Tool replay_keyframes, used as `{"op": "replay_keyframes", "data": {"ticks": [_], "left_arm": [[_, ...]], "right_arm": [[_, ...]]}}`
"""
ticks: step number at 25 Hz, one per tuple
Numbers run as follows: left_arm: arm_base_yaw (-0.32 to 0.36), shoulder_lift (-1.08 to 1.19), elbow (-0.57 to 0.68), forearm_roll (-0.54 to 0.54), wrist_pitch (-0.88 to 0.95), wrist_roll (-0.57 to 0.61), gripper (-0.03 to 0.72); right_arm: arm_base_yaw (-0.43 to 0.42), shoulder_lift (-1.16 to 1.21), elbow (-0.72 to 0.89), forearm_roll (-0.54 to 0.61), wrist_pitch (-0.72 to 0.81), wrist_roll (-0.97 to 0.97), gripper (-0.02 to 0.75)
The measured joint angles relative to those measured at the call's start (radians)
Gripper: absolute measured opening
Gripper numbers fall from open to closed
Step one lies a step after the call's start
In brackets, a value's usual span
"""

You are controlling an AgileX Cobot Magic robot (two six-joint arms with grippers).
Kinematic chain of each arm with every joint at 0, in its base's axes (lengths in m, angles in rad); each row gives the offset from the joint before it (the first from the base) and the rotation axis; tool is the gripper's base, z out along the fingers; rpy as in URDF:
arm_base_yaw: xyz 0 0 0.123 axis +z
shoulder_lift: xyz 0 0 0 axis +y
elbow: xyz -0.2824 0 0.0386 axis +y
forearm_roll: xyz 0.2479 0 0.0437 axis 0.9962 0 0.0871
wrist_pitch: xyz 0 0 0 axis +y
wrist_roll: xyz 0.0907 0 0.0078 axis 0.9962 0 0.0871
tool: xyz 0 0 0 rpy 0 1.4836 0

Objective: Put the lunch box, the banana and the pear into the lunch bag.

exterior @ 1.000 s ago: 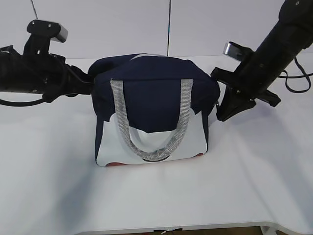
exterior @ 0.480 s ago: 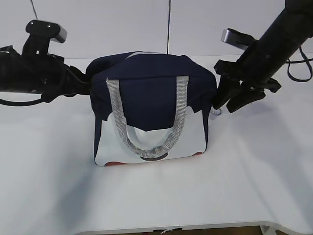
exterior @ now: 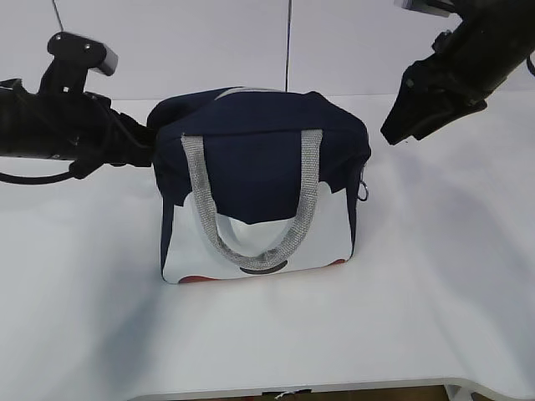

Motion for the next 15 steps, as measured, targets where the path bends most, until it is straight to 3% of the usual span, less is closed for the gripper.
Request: {"op": "replay_keyframes", "data": {"ticks": [5, 12, 15], "left_arm": [[0.005, 0.0, 0.0, 0.057, 0.018, 0.065, 0.036], [0.005, -0.002, 0.001, 0.303, 0.003, 0.076, 0.282], [0.005, -0.034, 0.001, 0.36, -0.001, 0.076, 0.317]], "right_arm": [[0.0, -0.018, 0.0, -0.005, 0.004, -0.034, 0.446], [0.0, -0.041, 0.0, -0.009, 0.004, -0.021, 0.444], [0.0, -0.062, 0.0, -0.011, 0.005, -0.021, 0.443]]}}
